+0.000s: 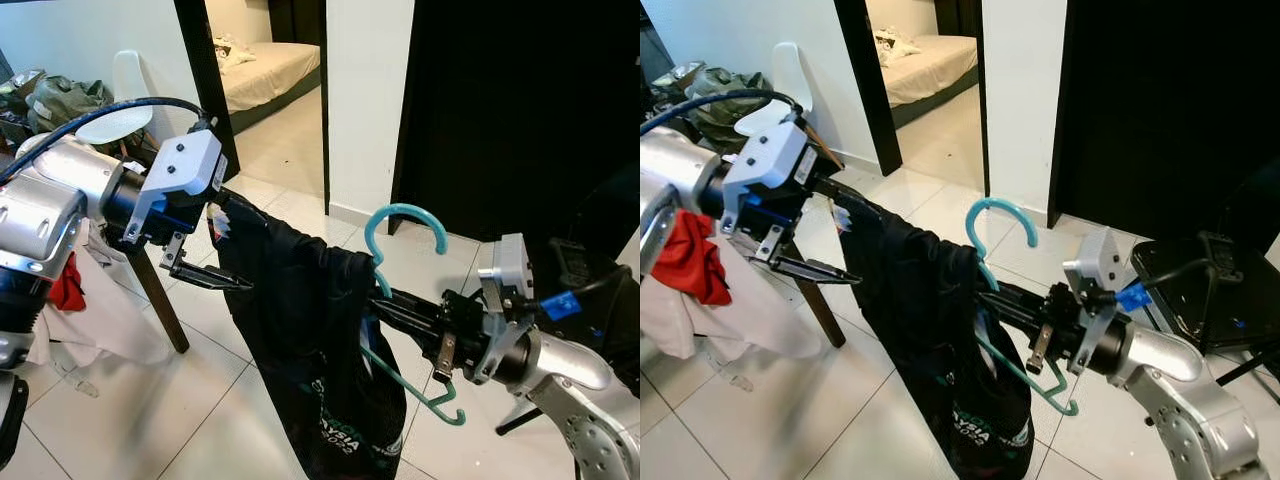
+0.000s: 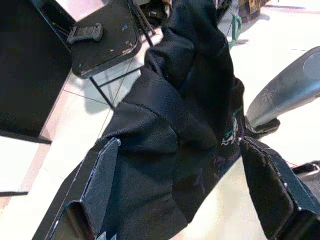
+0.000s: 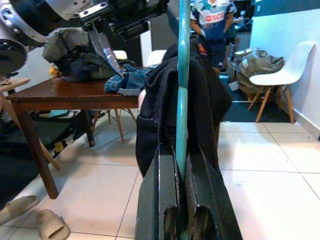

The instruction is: Hang hanger

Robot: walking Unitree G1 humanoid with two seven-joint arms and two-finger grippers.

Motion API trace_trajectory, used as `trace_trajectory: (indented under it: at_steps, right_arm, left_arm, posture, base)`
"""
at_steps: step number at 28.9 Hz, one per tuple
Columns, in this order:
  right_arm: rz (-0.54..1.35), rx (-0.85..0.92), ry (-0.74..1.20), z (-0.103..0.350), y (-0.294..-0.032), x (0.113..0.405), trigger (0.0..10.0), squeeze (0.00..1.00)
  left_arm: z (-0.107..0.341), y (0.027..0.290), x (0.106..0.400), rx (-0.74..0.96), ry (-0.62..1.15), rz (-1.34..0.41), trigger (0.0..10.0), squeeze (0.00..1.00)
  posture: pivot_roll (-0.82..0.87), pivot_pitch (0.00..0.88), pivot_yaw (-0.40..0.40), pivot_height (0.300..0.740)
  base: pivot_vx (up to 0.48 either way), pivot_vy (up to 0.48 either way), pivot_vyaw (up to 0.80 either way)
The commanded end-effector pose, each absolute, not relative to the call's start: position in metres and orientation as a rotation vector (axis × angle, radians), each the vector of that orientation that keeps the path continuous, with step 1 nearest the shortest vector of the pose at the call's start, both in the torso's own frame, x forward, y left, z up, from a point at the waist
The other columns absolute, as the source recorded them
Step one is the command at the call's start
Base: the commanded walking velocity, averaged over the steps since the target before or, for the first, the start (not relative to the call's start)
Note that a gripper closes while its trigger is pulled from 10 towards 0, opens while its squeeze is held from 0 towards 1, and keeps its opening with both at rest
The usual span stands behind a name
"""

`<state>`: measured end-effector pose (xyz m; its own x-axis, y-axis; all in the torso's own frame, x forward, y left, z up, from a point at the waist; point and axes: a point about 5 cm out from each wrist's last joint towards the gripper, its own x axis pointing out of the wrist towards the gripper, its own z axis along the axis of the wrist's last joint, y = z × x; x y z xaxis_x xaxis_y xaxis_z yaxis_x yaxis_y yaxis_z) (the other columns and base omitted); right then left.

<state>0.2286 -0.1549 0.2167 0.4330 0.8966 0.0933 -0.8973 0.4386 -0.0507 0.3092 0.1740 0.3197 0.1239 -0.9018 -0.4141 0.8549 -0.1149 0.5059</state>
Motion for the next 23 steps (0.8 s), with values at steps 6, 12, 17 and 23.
trace_trajectory:
  at_steps: [6,12,17,23]
  right_arm:
    - [1.226,-0.001,-0.110,0.218,-0.143,0.218,10.0,0.00]
    - [1.234,-0.001,-0.108,0.219,-0.144,0.218,10.0,0.00]
    - [1.242,-0.002,-0.106,0.220,-0.144,0.217,10.0,0.00]
    - [1.244,-0.005,-0.106,0.220,-0.143,0.217,10.0,0.00]
  left_arm:
    - [0.345,0.172,0.296,0.695,-0.209,-1.558,10.0,0.00]
    - [0.336,0.176,0.305,0.751,-0.145,-1.499,10.0,0.00]
    - [0.319,0.177,0.307,0.743,-0.053,-1.532,10.0,0.00]
    - [0.311,0.179,0.306,0.736,-0.004,-1.543,10.0,0.00]
  posture:
    - [-0.09,0.000,0.079,0.740]
    - [-0.09,0.000,0.078,0.740]
    - [-0.09,0.000,0.075,0.740]
    - [-0.09,0.000,0.076,0.740]
  base:
    - [0.000,0.000,0.00]
    - [0.000,0.000,0.00]
    - [0.000,0.000,0.00]
    - [0.000,0.000,0.00]
